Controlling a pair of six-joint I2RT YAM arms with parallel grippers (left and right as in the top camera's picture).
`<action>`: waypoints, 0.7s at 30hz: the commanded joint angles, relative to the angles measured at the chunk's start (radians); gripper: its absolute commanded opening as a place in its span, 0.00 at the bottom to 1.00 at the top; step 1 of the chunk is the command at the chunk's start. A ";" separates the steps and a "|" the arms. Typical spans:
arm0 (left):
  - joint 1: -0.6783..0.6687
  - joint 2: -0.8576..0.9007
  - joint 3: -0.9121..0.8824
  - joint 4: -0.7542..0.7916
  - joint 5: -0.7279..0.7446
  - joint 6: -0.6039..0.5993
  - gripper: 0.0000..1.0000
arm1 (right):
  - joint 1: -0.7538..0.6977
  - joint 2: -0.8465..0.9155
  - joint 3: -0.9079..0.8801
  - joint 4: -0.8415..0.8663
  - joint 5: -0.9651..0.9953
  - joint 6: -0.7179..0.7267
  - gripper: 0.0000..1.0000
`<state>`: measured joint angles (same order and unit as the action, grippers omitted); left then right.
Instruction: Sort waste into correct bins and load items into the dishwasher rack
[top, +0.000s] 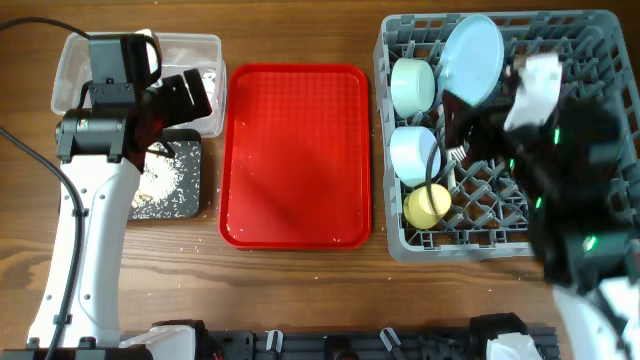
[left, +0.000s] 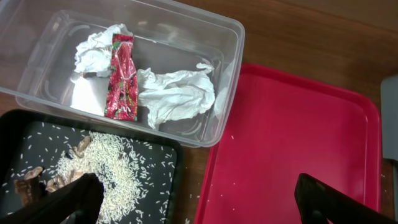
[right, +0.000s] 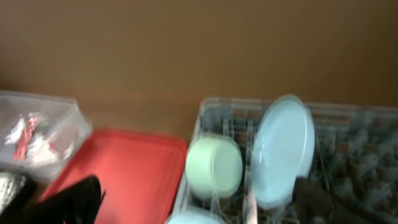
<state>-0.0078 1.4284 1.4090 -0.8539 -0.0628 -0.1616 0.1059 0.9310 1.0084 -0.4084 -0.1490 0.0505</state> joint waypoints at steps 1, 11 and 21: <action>0.006 0.001 0.008 0.004 -0.010 0.013 1.00 | -0.003 -0.201 -0.302 0.211 0.005 -0.018 1.00; 0.006 0.001 0.008 0.004 -0.010 0.013 1.00 | -0.003 -0.805 -0.948 0.439 0.054 -0.021 1.00; 0.006 0.001 0.008 0.004 -0.010 0.013 1.00 | -0.002 -0.928 -1.003 0.418 0.028 -0.018 1.00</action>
<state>-0.0078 1.4284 1.4090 -0.8532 -0.0628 -0.1616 0.1059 0.0231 0.0067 0.0082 -0.1085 0.0391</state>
